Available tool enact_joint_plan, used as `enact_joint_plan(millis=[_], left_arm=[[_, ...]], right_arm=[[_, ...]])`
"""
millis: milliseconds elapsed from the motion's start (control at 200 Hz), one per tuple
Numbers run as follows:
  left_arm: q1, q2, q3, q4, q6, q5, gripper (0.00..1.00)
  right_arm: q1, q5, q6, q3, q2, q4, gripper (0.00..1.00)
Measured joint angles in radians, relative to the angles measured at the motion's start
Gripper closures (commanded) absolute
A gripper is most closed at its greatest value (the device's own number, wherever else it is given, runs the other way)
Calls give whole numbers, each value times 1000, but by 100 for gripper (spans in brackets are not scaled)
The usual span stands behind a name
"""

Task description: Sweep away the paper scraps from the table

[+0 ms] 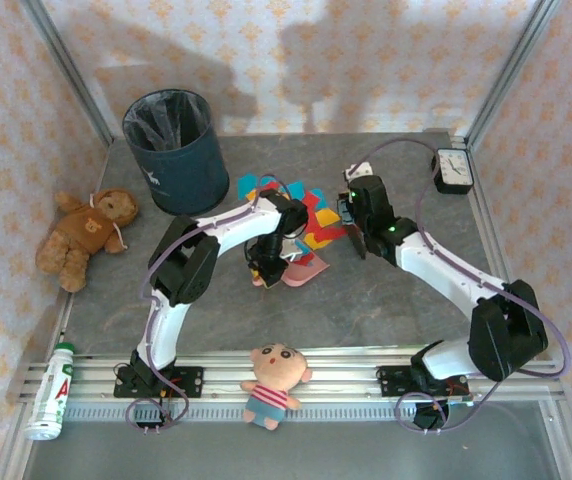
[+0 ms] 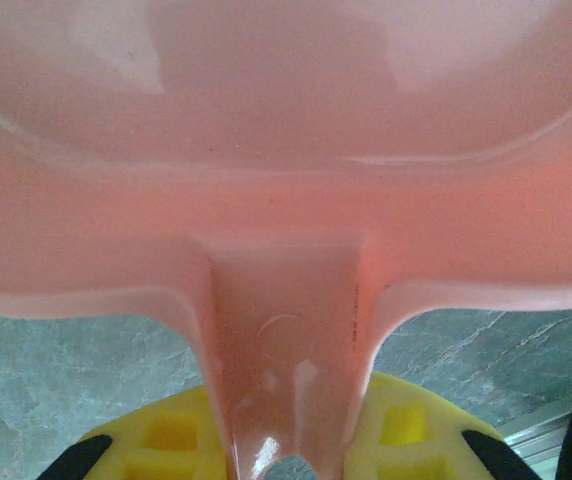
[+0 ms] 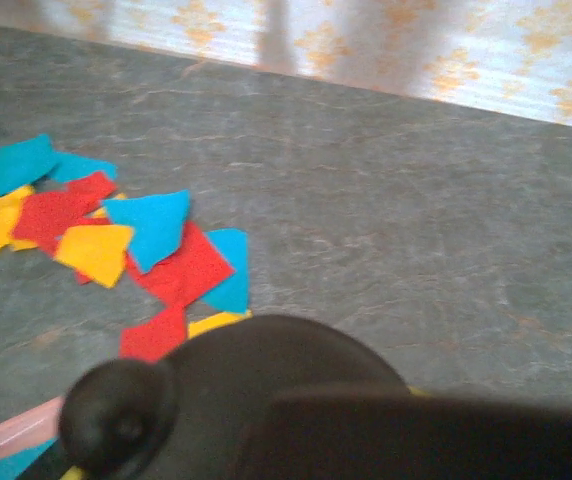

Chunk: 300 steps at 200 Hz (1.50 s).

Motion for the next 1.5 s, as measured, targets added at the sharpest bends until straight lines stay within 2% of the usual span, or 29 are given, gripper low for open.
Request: enact_joint_plan(millis=[465,641,851,1176,1501], left_arm=[[-19,16,45,-14,6,15,100],[-18,17,39,-11,6,15,100],[-19,17,12,2,6,15,100],[-19,-3,-17,18,6,15,100],[-19,-79,-49,19,6,15,100]], right_arm=[[27,-247,-25,0,-52,-75,100],[37,-281,-3,0,-92,-116,100],[37,-223,20,-29,-164,-96,100],[36,4,46,-48,-148,-85,100],[36,34,59,-47,-95,-80,100]])
